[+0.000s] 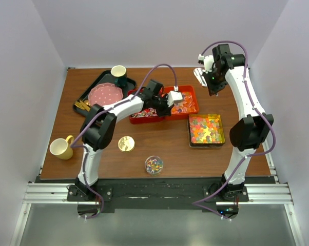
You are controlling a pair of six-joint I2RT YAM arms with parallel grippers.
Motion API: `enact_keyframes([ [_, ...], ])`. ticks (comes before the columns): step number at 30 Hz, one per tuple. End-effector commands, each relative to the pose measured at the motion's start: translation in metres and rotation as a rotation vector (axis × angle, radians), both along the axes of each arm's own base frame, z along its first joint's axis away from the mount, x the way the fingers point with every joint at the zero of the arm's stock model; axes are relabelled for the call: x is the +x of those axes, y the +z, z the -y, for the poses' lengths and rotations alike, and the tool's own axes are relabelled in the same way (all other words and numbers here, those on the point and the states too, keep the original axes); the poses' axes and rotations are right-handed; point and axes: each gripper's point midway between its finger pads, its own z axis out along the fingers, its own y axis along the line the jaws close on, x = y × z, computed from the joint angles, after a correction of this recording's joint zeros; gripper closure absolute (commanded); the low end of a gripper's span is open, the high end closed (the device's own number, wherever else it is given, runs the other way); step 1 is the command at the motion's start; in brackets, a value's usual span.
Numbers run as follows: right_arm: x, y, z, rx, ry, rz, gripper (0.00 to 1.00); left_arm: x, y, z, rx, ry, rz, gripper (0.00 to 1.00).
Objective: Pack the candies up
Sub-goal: Move the storage box to the center of the board, then scoop the fake candies from the storage box.
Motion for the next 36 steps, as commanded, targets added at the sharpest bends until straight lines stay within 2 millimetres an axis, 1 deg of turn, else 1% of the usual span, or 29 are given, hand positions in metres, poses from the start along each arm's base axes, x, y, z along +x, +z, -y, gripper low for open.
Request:
enact_keyframes([
  [1, -0.002, 0.020, -0.007, 0.037, 0.059, 0.041, 1.00, -0.030, 0.009, -0.031, 0.068, -0.068, 0.009, 1.00],
  [2, -0.004, 0.022, -0.007, 0.035, 0.069, 0.040, 1.00, -0.036, 0.016, -0.033, 0.059, -0.076, 0.019, 1.00],
  [3, -0.004, 0.022, -0.007, 0.037, 0.082, 0.040, 1.00, -0.045, 0.008, -0.040, 0.072, -0.083, -0.002, 1.00],
  [5, -0.004, 0.024, -0.009, 0.033, 0.131, 0.064, 1.00, -0.054, 0.014, -0.044, 0.068, -0.096, 0.007, 1.00],
  [6, -0.004, 0.023, -0.010, 0.032, 0.148, 0.077, 1.00, -0.061, 0.010, -0.048, 0.073, -0.097, -0.009, 1.00],
  [9, -0.006, 0.023, -0.010, 0.000, 0.227, 0.116, 1.00, -0.075, 0.013, -0.053, 0.063, -0.101, -0.038, 1.00],
  [11, -0.012, 0.018, -0.012, -0.029, 0.316, 0.100, 1.00, -0.082, 0.018, -0.054, 0.046, -0.099, -0.046, 1.00],
  [12, -0.018, 0.019, -0.015, -0.028, 0.355, 0.095, 1.00, -0.088, 0.015, -0.056, 0.044, -0.093, -0.067, 1.00],
  [14, -0.031, 0.013, -0.018, -0.063, 0.470, 0.054, 1.00, -0.093, 0.021, -0.057, 0.025, -0.086, -0.072, 1.00],
  [15, -0.037, 0.013, -0.018, -0.083, 0.514, 0.043, 1.00, -0.096, 0.019, -0.058, 0.020, -0.072, -0.089, 0.96],
  [16, -0.045, 0.007, -0.022, -0.124, 0.612, 0.018, 1.00, -0.098, 0.026, -0.058, 0.007, -0.068, -0.085, 0.90],
  [17, -0.049, 0.005, -0.019, -0.183, 0.652, -0.003, 1.00, -0.100, 0.032, -0.057, -0.011, -0.067, -0.089, 0.82],
  [18, -0.054, 0.008, -0.019, -0.225, 0.697, 0.004, 1.00, -0.099, 0.040, -0.055, -0.035, -0.050, -0.097, 0.78],
  [19, -0.060, 0.000, -0.027, -0.275, 0.806, -0.017, 1.00, -0.099, 0.054, -0.054, -0.063, -0.041, -0.082, 0.73],
  [20, -0.058, 0.002, -0.027, -0.327, 0.841, -0.007, 1.00, -0.099, 0.064, -0.053, -0.091, -0.036, -0.086, 0.67],
  [21, -0.058, 0.003, -0.023, -0.400, 0.868, -0.014, 1.00, -0.095, 0.076, -0.054, -0.125, -0.003, -0.096, 0.65],
  [23, -0.057, 0.002, -0.030, -0.472, 0.968, -0.020, 1.00, -0.095, 0.099, -0.056, -0.189, 0.016, -0.103, 0.59],
  [24, -0.054, 0.005, -0.028, -0.530, 1.006, -0.033, 1.00, -0.092, 0.103, -0.063, -0.218, 0.066, -0.139, 0.58],
  [25, -0.051, 0.003, -0.034, -0.558, 1.041, -0.047, 1.00, -0.092, 0.111, -0.067, -0.245, 0.090, -0.150, 0.58],
  [26, -0.051, 0.002, -0.033, -0.584, 1.069, -0.075, 1.00, -0.092, 0.114, -0.071, -0.264, 0.119, -0.172, 0.58],
  [27, -0.049, 0.002, -0.035, -0.609, 1.093, -0.086, 1.00, -0.089, 0.107, -0.082, -0.289, 0.188, -0.227, 0.58],
  [28, -0.044, 0.006, -0.036, -0.679, 1.140, -0.103, 1.00, -0.090, 0.110, -0.088, -0.310, 0.218, -0.243, 0.59],
  [29, -0.041, 0.002, -0.037, -0.711, 1.169, -0.127, 1.00, -0.097, 0.094, -0.096, -0.307, 0.253, -0.296, 0.62],
  [30, -0.036, 0.000, -0.037, -0.750, 1.220, -0.144, 1.00, -0.091, 0.096, -0.105, -0.346, 0.316, -0.331, 0.65],
  [31, -0.033, 0.000, -0.040, -0.783, 1.251, -0.152, 1.00, -0.094, 0.095, -0.110, -0.361, 0.337, -0.342, 0.69],
  [32, -0.027, -0.004, -0.039, -0.837, 1.269, -0.181, 1.00, -0.101, 0.083, -0.115, -0.359, 0.354, -0.379, 0.78],
  [34, -0.020, -0.006, -0.040, -0.915, 1.330, -0.218, 1.00, -0.102, 0.083, -0.121, -0.384, 0.386, -0.381, 0.89],
  [35, -0.014, -0.005, -0.038, -0.971, 1.331, -0.237, 1.00, -0.105, 0.081, -0.122, -0.387, 0.395, -0.390, 0.99],
  [36, -0.009, -0.012, -0.040, -1.002, 1.361, -0.266, 1.00, -0.107, 0.078, -0.122, -0.407, 0.405, -0.396, 1.00],
])
